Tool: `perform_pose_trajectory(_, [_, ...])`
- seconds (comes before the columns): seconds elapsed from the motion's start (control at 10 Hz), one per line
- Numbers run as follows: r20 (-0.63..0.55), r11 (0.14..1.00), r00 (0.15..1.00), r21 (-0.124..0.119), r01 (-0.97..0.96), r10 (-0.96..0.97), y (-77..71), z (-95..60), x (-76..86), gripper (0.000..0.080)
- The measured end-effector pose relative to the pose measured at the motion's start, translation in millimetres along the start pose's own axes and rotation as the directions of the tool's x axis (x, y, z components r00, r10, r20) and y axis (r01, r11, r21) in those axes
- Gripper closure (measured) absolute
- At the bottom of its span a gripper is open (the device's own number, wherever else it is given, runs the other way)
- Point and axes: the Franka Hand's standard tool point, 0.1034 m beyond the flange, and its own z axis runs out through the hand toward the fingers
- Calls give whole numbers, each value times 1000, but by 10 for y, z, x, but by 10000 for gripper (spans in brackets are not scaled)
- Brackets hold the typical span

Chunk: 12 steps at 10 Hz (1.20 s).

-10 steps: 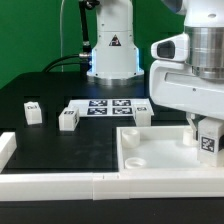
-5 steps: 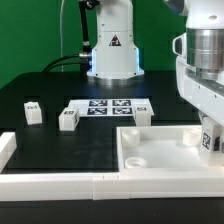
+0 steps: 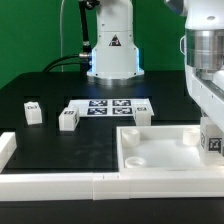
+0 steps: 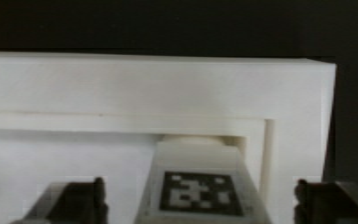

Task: Assemble one leg

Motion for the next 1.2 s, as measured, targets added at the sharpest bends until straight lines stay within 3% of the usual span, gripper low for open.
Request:
perform_pose_trajectory(0.1, [0,1000,1000,0,19,-19,1,1,-7,250])
perform_pose_trajectory(0.2, [-1,990,990,0,144,-144,1,0,-7,168])
perform_pose_trajectory(0.4, [-1,935,935,-2,355,-355,3,1,-6,155])
perform_pose_trajectory(0.7, [-2,763,763,-4,647,-647,3,1,-3,151])
perform_pose_trajectory(1.0, [-3,533,533,-7,846,-846,1,1,17,151])
perform_pose_trajectory(1.2, [-4,322,322,-17,947,-947,-4,-2,60,151])
